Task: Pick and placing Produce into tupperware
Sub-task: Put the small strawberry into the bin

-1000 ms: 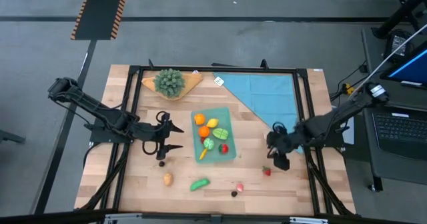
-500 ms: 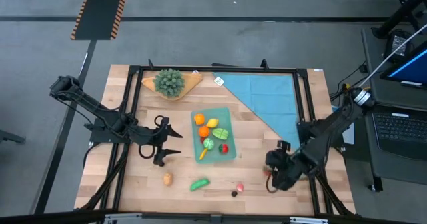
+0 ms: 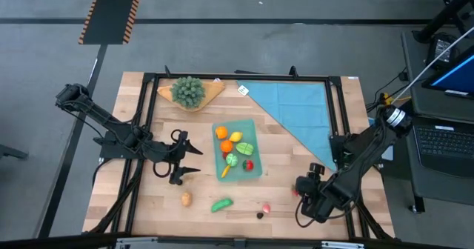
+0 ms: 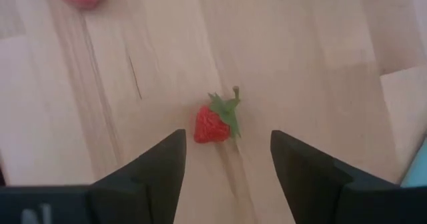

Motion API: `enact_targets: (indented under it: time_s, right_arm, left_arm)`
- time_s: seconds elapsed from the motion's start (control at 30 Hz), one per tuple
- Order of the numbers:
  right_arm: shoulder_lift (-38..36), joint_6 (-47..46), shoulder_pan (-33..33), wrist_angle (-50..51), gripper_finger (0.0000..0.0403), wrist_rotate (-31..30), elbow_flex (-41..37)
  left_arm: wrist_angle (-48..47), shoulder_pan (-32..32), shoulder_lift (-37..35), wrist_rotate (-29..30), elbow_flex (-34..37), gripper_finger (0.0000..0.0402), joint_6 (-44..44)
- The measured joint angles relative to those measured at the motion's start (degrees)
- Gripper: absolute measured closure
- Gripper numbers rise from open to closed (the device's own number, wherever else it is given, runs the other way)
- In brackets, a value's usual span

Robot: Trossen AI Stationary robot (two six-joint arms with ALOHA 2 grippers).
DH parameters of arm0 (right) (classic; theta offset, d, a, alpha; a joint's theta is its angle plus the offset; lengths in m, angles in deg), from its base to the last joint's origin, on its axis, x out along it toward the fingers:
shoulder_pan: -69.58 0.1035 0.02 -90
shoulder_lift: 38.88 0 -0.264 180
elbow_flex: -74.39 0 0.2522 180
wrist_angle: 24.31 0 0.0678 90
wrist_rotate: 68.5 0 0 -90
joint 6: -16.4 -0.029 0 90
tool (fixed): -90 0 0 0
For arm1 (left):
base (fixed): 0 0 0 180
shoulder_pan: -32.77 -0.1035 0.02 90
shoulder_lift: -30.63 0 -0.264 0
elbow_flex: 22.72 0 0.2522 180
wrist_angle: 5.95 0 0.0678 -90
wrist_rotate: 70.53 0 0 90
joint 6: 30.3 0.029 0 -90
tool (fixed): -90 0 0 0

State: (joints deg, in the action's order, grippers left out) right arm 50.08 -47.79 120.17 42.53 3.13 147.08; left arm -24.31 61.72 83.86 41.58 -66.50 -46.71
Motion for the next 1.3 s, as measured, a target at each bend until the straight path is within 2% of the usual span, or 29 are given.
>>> enact_targets:
  time_s: [0.43, 0.63, 0.77, 1.3]
  right_arm:
    - [0.90, 0.12, -0.09, -1.13, 0.0182, 0.39, 0.00]
    - [0.90, -4.86, -0.11, -1.94, 0.0182, 0.44, -1.10]
    - [0.92, -7.38, -0.11, -5.40, 0.0182, 0.44, -3.18]
    - [0.92, -7.67, -0.11, -17.21, 0.0182, 0.48, -11.79]
  left_arm:
    - [-0.02, 0.00, 0.00, 0.00, 0.00, 0.0115, 0.02]
    - [-0.04, 0.00, 0.00, -0.02, 0.00, 0.0115, 0.04]
    - [-0.05, 0.00, 0.00, -0.02, 0.00, 0.0115, 0.04]
    - [-0.08, 0.00, 0.00, -0.04, -0.01, 0.0115, 0.07]
